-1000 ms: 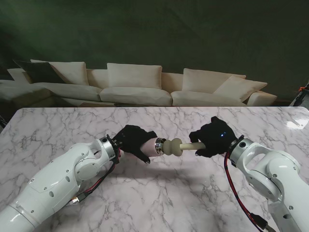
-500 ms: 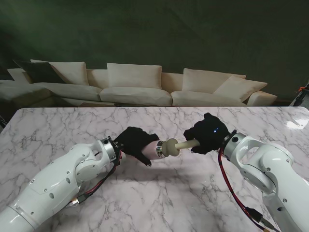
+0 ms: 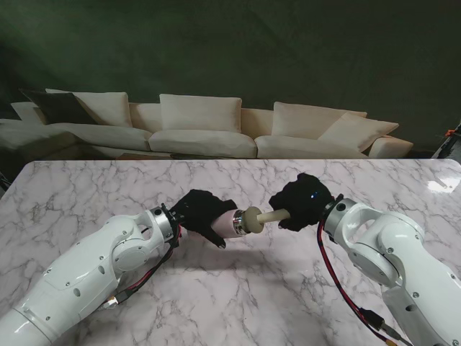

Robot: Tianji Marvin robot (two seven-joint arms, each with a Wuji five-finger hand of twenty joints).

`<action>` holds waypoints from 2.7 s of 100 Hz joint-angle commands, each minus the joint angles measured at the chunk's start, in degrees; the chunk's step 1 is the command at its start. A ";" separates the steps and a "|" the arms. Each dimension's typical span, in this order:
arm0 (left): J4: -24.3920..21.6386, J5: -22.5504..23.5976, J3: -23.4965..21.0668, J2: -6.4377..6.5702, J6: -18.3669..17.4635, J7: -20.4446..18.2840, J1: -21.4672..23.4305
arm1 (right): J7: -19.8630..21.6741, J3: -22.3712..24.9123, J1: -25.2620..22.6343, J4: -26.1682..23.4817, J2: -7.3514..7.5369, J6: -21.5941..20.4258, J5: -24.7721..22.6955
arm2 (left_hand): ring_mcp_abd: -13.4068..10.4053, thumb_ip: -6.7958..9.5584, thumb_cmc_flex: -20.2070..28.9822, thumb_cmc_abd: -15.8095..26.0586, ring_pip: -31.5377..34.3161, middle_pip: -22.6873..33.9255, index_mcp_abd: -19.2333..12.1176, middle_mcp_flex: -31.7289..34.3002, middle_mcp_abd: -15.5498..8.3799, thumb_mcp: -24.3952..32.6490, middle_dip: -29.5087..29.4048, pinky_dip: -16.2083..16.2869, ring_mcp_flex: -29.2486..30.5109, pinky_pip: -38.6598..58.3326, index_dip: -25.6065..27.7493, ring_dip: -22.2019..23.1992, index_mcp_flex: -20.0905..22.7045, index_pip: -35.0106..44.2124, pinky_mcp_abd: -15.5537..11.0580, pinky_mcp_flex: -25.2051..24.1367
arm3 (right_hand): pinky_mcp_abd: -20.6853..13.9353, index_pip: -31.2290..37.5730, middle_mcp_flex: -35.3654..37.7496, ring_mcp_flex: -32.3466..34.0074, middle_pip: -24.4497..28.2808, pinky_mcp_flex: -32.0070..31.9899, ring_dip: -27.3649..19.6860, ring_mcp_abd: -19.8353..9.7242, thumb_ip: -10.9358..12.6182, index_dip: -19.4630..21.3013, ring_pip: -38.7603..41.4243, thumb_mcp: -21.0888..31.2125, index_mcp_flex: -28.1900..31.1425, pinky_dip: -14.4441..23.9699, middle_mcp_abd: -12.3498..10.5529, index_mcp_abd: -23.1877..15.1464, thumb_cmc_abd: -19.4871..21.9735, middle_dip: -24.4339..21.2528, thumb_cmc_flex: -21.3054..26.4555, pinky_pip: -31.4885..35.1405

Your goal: Clean the thermos with cup brush

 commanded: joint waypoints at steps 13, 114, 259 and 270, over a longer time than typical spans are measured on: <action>-0.93 -0.59 0.60 -0.63 -0.17 0.00 -0.31 | 2.08 -1.90 1.05 0.39 -0.20 1.28 0.76 | -5.81 2.47 22.88 14.96 12.17 3.50 -10.89 0.23 -2.04 22.74 1.83 0.42 5.94 3.43 2.38 4.12 1.38 8.43 -7.68 1.74 | -2.06 2.63 6.35 1.86 6.90 3.25 2.21 -1.27 1.73 -2.34 6.24 7.57 2.99 0.70 -2.84 -0.13 4.27 -0.59 7.89 3.01; -1.21 -1.51 1.16 -0.68 -0.32 -1.26 -0.76 | 2.31 -5.96 3.61 1.91 -0.26 5.00 -2.18 | -5.74 2.47 22.84 14.67 12.00 3.59 -10.77 0.56 -1.84 22.77 1.62 0.41 6.98 3.42 1.88 4.38 1.60 8.73 -7.74 2.65 | 4.33 3.62 6.27 1.33 30.79 32.03 19.98 -1.05 2.59 -5.26 53.74 7.02 0.90 15.16 -2.06 5.84 7.19 3.29 6.25 41.18; -2.40 -2.95 1.26 -1.35 3.19 -0.44 -0.17 | 9.87 -23.51 14.87 7.12 -0.45 16.37 -7.10 | -8.06 1.77 22.99 15.69 11.29 3.82 -11.53 1.35 -1.83 21.23 0.40 0.59 8.76 3.44 0.65 4.57 2.76 8.11 -11.75 5.06 | 1.76 2.99 6.21 1.48 32.00 32.45 21.36 -2.49 3.34 -4.89 53.41 7.11 0.60 16.79 -2.72 7.20 7.38 2.37 7.67 43.68; -2.26 -2.60 1.46 -1.34 3.09 -0.16 -0.42 | 10.15 -24.21 15.28 7.27 -0.46 16.70 -7.50 | -8.17 1.71 23.26 15.99 11.17 3.85 -11.65 1.19 -2.02 20.84 0.41 0.52 8.72 3.26 0.57 4.59 2.82 7.98 -11.90 5.03 | 1.65 2.93 6.22 1.49 31.85 32.44 21.26 -2.67 3.37 -4.83 53.33 6.90 0.55 16.69 -2.89 7.06 7.54 2.31 7.65 43.54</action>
